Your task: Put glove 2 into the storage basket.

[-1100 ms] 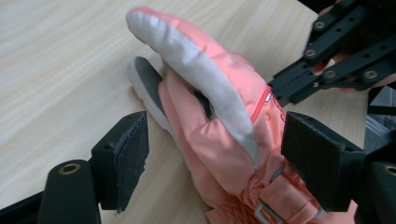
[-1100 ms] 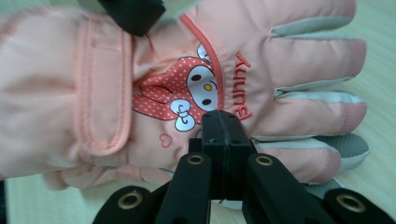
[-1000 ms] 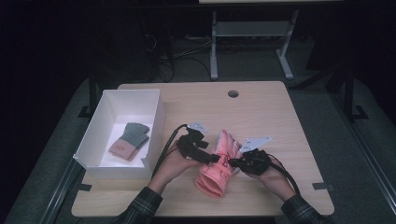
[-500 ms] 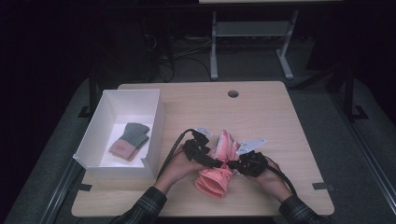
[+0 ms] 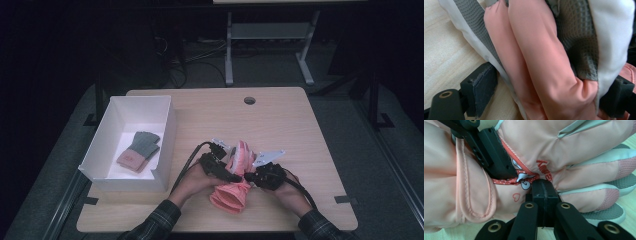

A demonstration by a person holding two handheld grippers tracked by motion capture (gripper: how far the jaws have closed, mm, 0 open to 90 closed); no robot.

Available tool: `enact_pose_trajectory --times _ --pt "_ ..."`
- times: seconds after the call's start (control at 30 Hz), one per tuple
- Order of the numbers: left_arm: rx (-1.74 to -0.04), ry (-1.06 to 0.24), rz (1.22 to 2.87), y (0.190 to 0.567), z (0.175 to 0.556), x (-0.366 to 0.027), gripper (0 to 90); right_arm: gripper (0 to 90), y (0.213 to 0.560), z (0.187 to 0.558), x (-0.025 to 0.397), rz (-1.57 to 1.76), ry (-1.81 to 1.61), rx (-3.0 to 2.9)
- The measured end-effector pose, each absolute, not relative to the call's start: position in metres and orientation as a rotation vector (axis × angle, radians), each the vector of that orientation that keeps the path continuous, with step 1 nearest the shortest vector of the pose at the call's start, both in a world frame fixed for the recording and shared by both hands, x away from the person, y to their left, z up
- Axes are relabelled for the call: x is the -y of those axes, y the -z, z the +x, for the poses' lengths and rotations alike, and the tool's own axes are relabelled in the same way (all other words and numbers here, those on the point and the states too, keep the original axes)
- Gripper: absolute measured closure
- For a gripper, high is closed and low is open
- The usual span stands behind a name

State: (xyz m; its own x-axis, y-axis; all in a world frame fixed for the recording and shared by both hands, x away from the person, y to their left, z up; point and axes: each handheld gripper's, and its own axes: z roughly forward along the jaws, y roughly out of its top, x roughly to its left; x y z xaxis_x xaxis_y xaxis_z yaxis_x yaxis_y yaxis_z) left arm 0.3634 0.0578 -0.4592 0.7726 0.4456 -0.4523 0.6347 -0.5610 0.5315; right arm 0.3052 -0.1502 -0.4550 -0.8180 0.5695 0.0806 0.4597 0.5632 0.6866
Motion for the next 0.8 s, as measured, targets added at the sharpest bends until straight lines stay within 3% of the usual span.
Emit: enact_pose_trajectory --times 0.13,0.27,0.53,0.77,0.8 --pt "-0.791 0.419 2.244 0.460 0.365 -0.057 20.9 90.0 0.455 0.305 0.151 0.875 -1.096 -2.644" --pt "-0.783 0.480 2.217 0.463 0.367 -0.062 32.9 90.0 0.456 0.306 0.151 0.872 -1.102 -2.642" --pt "-0.792 0.504 2.184 0.462 0.369 -0.069 52.9 90.0 0.455 0.307 0.156 0.887 -1.137 -2.639" --pt "-0.796 0.513 2.155 0.456 0.368 -0.072 57.1 74.3 0.443 0.301 0.177 0.926 -1.232 -2.618" --pt "-0.809 0.519 2.146 0.453 0.367 -0.073 57.6 68.4 0.439 0.298 0.185 0.935 -1.261 -2.583"
